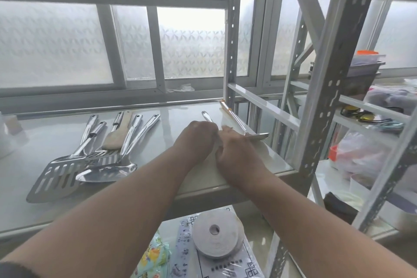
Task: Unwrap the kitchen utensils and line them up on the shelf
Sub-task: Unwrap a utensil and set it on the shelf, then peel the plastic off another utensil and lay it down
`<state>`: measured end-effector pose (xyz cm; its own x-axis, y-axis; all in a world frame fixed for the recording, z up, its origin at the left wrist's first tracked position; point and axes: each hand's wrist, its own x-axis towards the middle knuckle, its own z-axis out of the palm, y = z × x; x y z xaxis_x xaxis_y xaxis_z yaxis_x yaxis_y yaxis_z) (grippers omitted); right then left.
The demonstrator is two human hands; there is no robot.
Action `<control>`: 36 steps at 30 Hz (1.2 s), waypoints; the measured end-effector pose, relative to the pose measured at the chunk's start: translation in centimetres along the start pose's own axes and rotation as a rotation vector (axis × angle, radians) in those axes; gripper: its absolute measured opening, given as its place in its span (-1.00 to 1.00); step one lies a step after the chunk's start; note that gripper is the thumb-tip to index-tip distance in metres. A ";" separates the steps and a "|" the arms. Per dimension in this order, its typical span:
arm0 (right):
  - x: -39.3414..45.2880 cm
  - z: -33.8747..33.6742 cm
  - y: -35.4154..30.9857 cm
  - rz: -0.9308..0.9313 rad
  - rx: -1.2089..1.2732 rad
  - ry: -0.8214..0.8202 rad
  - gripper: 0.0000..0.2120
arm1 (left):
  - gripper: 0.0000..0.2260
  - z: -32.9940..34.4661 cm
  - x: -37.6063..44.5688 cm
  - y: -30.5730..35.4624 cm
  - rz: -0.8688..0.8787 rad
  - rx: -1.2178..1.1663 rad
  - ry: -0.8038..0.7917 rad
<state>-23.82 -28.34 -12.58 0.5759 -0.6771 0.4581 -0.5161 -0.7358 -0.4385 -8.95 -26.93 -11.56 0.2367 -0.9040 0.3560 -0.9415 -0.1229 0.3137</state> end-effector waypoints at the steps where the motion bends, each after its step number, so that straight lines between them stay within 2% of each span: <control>1: 0.0 0.0 0.0 0.021 -0.007 -0.030 -0.62 | -0.81 0.0 0.2 0.0 0.006 0.001 0.001; 4: 0.2 0.0 -0.1 0.056 -0.015 -0.080 -0.57 | -0.78 0.1 0.9 -0.1 0.016 0.007 -0.010; 10: 0.4 0.1 0.1 0.081 -0.026 -0.094 -0.63 | -0.78 0.6 2.3 -0.2 -0.023 -0.111 -0.026; 21: 0.7 0.4 0.6 0.125 -0.002 -0.080 -0.71 | -0.81 1.1 2.9 0.1 -0.045 -0.149 -0.024; 25: 0.5 0.4 0.5 0.095 0.006 -0.046 -0.64 | -0.84 0.6 2.4 0.3 -0.090 -0.254 -0.025; 29: 0.1 -0.1 0.2 0.064 0.001 -0.025 -0.63 | -0.79 -0.1 1.6 -0.2 -0.098 -0.229 -0.001; 33: -0.4 -0.6 -0.3 0.055 -0.030 -0.007 -0.82 | -0.74 -2.4 0.0 -1.5 -0.075 -0.170 0.011; 34: -0.3 -0.7 -0.6 0.038 -0.044 -0.016 -0.81 | -0.73 -3.3 -0.6 -1.8 -0.058 -0.134 0.029; 36: -0.1 -0.6 -1.4 -0.015 -0.067 -0.035 -0.65 | -0.69 -5.3 -2.1 -2.6 -0.019 -0.065 0.078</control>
<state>-23.53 -27.22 -11.51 0.6047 -0.6662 0.4365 -0.5479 -0.7457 -0.3790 -5.78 -22.55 -8.47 0.2750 -0.8667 0.4163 -0.9196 -0.1108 0.3769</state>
